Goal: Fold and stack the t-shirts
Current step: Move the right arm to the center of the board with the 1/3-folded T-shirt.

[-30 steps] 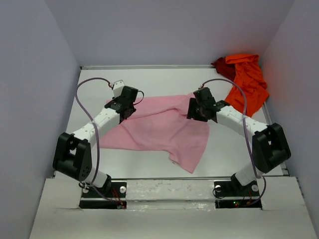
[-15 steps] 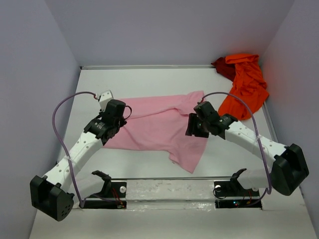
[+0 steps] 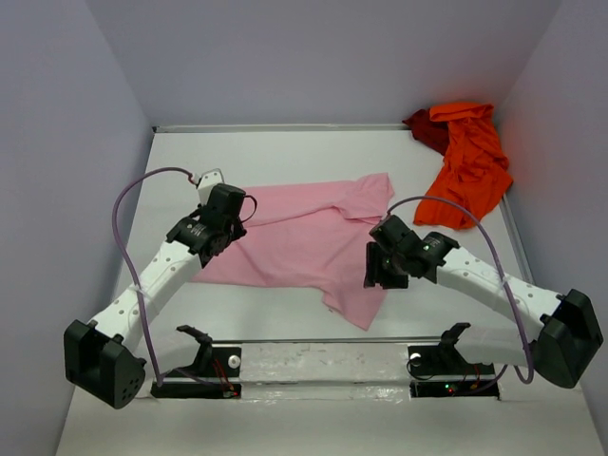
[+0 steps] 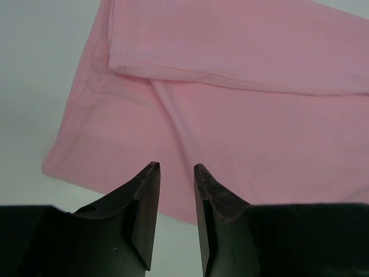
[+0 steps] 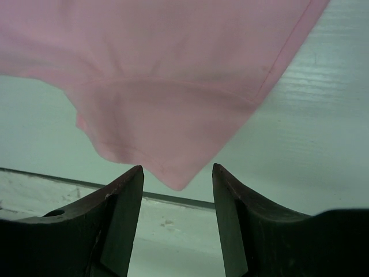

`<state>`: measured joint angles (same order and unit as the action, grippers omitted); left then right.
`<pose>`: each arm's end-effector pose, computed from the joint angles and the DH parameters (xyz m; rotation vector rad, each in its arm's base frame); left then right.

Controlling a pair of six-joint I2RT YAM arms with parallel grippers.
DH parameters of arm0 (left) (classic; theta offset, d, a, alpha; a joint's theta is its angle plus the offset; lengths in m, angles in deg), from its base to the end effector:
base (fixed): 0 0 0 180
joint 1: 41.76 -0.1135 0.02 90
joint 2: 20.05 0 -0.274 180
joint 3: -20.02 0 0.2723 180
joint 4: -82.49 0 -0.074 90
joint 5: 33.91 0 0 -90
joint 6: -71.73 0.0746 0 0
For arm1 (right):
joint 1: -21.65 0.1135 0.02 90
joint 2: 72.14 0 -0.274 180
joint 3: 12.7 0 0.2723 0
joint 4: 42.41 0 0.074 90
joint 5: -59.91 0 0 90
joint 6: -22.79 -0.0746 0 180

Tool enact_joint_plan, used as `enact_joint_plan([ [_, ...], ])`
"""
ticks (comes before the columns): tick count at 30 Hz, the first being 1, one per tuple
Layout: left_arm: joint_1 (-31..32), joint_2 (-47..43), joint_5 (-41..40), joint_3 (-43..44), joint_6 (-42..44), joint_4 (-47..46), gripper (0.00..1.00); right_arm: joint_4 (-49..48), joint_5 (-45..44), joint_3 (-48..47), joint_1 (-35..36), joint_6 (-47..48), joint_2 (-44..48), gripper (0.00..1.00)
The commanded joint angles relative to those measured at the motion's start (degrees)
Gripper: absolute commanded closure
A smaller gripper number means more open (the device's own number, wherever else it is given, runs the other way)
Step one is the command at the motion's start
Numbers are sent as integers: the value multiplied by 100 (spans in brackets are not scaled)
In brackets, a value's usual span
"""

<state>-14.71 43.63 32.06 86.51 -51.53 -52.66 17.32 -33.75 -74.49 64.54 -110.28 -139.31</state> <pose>0.2597 -0.0985 0.2773 -0.3302 2.2057 -0.0875 0.1844 0.1648 0.2058 0.0238 2.7597 0.3507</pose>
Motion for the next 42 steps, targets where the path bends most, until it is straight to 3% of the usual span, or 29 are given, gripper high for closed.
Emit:
enact_joint_plan([
  [1,46,83,-58,328,179,-206,60,-331,-512,-130,35,369,-540,44],
  [8,125,398,-574,12,337,-689,60,-1112,-1013,-919,35,746,-2025,44],
  [16,143,1419,-559,1145,206,-760,61,-1150,-1172,-2687,-509,1161,-2932,46],
  [26,222,-21,-471,759,-40,-101,61,-1343,-901,-4295,-774,1362,-4345,46],
  [33,371,-250,-409,1066,-58,365,61,-1659,-487,-5385,-774,1556,-5646,47],
  [42,503,-655,-392,909,-164,681,61,-1625,-21,-6967,-774,1503,-6615,48],
])
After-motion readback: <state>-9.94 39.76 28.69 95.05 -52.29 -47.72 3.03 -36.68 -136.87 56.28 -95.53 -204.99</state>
